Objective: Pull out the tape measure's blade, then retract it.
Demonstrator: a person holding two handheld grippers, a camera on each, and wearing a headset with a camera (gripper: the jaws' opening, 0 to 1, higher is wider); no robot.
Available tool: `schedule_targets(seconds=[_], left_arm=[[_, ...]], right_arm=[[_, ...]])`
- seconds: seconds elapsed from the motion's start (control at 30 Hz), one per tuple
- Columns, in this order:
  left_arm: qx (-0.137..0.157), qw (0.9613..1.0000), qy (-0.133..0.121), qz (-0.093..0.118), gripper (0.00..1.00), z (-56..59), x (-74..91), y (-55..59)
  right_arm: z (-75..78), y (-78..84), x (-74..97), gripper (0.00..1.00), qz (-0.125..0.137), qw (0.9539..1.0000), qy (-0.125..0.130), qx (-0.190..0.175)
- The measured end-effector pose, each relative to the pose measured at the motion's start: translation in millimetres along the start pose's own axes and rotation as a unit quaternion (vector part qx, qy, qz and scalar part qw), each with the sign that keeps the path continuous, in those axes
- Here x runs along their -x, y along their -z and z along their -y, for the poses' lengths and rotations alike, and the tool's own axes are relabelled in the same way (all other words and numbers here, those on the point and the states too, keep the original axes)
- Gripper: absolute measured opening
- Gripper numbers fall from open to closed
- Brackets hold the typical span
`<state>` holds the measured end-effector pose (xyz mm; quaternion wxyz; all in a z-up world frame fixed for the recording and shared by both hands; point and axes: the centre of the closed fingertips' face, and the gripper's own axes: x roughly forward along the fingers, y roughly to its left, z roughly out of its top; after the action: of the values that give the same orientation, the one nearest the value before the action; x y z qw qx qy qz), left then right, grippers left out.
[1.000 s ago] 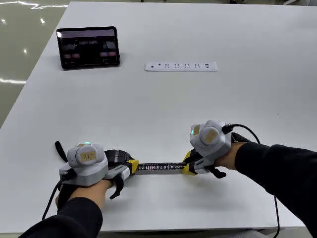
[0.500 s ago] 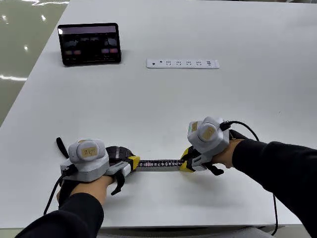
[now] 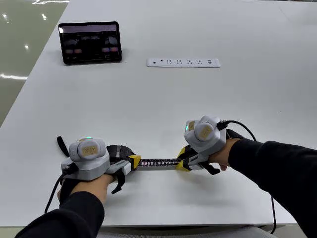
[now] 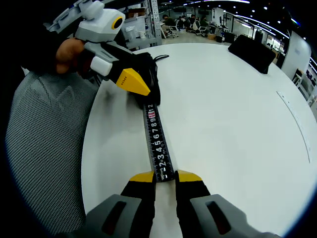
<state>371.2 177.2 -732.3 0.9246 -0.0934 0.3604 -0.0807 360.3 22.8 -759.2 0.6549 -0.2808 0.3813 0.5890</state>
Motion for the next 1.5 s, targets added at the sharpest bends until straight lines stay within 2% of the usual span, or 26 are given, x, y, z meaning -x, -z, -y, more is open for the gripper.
schedule_targets(seconds=[0.53, 0.57, 0.6, 0.83, 1.5], left_arm=[[0.002, 1.0, 0.0, 0.0, 0.61, -0.6, -0.1, -0.2], [0.003, 1.0, 0.0, 0.0, 0.61, -0.6, -0.1, -0.1], [0.002, 1.0, 0.0, 0.0, 0.61, -0.6, -0.1, -0.1], [0.002, 1.0, 0.001, 0.0, 0.61, -0.5, 0.2, -0.2], [0.003, 1.0, 0.002, 0.0, 0.61, 0.3, 1.2, -0.5]], right_arm=[[-0.8, -10.0, -7.0, 0.1, 0.01, 0.9999, 0.001, 0.014], [-1.3, -11.4, -7.9, 0.1, 0.016, 0.9998, -0.001, 0.01], [-1.7, -12.8, -9.2, 0.1, 0.023, 0.9997, -0.005, -0.01], [-3.4, -16.2, -12.0, 0.1, 0.016, 0.9997, -0.001, 0.016], [-5.9, -22.2, -15.4, 0.11, 0.022, 0.9997, -0.003, 0.008]])
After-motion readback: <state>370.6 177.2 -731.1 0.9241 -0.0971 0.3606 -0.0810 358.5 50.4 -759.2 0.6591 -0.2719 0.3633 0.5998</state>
